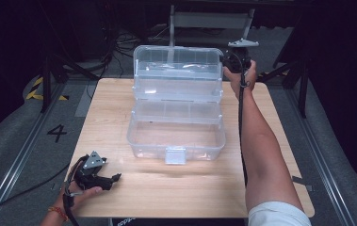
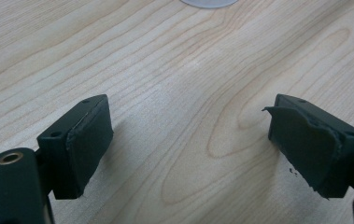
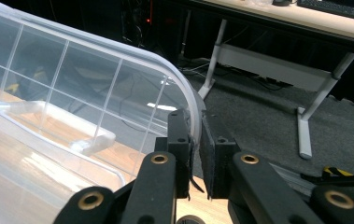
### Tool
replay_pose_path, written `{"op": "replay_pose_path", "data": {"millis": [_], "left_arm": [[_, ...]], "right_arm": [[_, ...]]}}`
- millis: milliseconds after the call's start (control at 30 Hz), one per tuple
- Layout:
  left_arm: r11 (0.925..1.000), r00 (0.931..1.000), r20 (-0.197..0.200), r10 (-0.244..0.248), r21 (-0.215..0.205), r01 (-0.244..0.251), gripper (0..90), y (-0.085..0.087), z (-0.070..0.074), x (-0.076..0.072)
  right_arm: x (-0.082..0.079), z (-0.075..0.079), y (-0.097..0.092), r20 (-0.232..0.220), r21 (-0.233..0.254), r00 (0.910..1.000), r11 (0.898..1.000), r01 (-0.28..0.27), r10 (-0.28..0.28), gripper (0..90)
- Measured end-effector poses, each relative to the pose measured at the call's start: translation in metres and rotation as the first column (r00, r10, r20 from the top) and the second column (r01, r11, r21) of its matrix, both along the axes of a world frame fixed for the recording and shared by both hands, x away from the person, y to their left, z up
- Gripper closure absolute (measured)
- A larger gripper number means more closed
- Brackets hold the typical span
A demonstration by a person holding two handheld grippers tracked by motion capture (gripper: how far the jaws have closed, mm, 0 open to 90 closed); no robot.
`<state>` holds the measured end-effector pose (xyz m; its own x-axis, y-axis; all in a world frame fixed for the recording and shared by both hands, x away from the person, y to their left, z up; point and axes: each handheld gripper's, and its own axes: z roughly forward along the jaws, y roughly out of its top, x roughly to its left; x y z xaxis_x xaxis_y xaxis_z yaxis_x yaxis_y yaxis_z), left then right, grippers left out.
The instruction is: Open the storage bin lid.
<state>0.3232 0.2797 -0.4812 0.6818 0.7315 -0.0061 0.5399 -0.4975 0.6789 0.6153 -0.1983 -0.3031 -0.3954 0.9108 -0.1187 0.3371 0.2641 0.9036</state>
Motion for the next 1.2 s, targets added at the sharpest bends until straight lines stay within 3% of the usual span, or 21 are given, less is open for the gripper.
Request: {"op": "replay_pose_path", "data": {"millis": [567, 1200], "left_arm": [[1.0000, 1.0000, -0.002, -0.002, -0.002, 0.002, 14.1, 0.0000, -0.0001, 0.0002], [1.0000, 1.0000, -0.001, 0.000, -0.001, 0.000, 14.1, -0.0001, -0.0001, 0.0000]], "right_arm": [[0.0041, -0.0031, 0.0004, -0.018, -0.004, 0.9997, 1.000, 0.016, -0.016, 83.2], [0.0031, -0.0087, 0.0012, -0.022, -0.049, 0.9995, 0.999, 0.021, -0.022, 79.4]]}}
